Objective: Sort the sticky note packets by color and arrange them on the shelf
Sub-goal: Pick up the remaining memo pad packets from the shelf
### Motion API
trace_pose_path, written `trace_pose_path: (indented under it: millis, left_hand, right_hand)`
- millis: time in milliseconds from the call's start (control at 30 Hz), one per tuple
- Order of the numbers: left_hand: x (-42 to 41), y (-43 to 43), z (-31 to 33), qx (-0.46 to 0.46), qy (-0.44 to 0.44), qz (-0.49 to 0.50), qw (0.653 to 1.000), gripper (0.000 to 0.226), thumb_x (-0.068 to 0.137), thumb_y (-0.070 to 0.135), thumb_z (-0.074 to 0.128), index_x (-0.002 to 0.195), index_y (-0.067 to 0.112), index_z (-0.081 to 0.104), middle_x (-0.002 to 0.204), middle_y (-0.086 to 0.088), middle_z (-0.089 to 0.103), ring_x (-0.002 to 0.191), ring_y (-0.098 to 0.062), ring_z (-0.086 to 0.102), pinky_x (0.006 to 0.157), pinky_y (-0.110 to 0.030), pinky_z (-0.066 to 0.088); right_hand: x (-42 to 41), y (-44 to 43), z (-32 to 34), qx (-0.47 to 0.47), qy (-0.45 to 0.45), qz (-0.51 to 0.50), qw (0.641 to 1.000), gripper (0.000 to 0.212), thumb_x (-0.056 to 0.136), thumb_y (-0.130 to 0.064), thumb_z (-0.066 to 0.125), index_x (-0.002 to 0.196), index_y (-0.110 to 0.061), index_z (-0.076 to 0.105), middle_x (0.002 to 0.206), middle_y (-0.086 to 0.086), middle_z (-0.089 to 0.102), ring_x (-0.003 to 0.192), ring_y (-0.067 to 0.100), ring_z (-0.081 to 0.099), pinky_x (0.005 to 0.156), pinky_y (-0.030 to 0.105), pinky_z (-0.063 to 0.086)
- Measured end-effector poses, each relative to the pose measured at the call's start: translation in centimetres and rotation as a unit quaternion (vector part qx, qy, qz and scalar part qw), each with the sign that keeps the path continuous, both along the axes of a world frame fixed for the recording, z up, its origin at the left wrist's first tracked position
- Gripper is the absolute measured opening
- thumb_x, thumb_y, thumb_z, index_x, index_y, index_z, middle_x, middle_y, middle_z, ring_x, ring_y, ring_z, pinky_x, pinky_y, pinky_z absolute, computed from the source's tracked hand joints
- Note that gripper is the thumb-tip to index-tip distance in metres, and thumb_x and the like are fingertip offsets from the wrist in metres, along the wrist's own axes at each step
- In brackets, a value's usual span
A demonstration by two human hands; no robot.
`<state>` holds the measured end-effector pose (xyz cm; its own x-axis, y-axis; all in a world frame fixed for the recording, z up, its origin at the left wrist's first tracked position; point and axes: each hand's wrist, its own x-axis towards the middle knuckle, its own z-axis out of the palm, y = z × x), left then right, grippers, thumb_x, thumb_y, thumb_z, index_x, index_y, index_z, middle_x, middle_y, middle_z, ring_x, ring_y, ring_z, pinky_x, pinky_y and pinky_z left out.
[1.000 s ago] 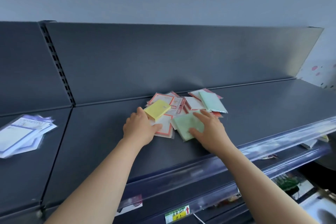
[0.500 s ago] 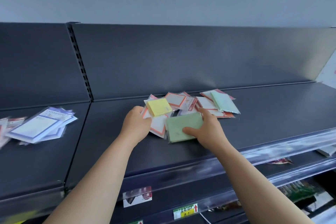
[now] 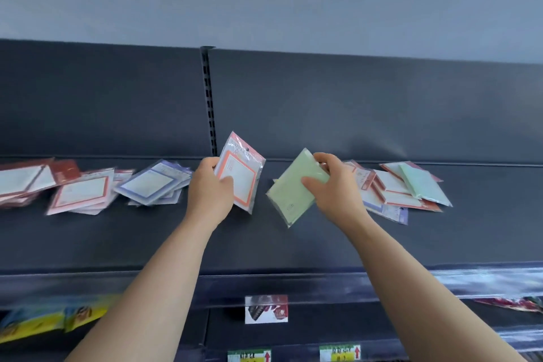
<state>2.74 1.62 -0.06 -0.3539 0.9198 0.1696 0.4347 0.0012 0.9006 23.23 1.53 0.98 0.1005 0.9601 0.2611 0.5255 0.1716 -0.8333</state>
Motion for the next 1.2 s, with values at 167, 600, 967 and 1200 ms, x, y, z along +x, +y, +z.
trace_pose_path:
  millis: [167, 600, 967, 1200]
  left_hand:
    - [-4.5, -2.0, 0.9, 0.028, -0.017, 0.025, 0.999, 0.029, 0.089, 0.004, 0.044, 0.109, 0.024, 0.048, 0.104, 0.005, 0.059, 0.096, -0.021, 0.059, 0.081, -0.048, 0.056]
    - [-22.8, -8.7, 2.2, 0.015, -0.024, 0.101, 0.994, 0.026, 0.093, 0.006, 0.041, 0.118, 0.015, 0.047, 0.112, 0.000, 0.057, 0.092, -0.018, 0.055, 0.056, -0.021, 0.039]
    - [-30.6, -9.8, 1.7, 0.021, -0.001, 0.163, 0.986, 0.034, 0.099, 0.006, 0.038, 0.130, 0.016, 0.047, 0.128, -0.004, 0.056, 0.102, -0.017, 0.053, 0.065, -0.022, 0.042]
    - [-27.8, -6.4, 1.5, 0.040, 0.016, 0.121, 0.992, 0.034, 0.099, 0.004, 0.039, 0.130, 0.015, 0.047, 0.122, 0.000, 0.055, 0.102, -0.014, 0.050, 0.087, -0.033, 0.047]
  right_hand:
    - [-5.1, -0.4, 0.5, 0.003, 0.015, 0.014, 1.000, 0.020, 0.085, -0.019, 0.060, 0.103, -0.025, 0.055, 0.106, 0.000, 0.060, 0.088, 0.014, 0.059, 0.060, 0.023, 0.041]
    - [-23.7, -4.0, 1.8, 0.004, 0.087, 0.073, 0.994, 0.022, 0.089, -0.013, 0.057, 0.108, -0.023, 0.053, 0.100, -0.010, 0.060, 0.079, 0.003, 0.056, 0.050, 0.013, 0.039]
    - [-29.1, -3.9, 1.3, -0.014, 0.104, 0.044, 0.994, 0.025, 0.089, -0.010, 0.054, 0.112, -0.019, 0.052, 0.094, -0.013, 0.057, 0.079, 0.003, 0.055, 0.057, 0.021, 0.042]
    - [-27.2, -1.7, 1.7, -0.017, 0.101, 0.036, 0.994, 0.025, 0.089, -0.012, 0.055, 0.112, -0.021, 0.053, 0.102, -0.009, 0.059, 0.086, 0.007, 0.056, 0.062, 0.020, 0.043]
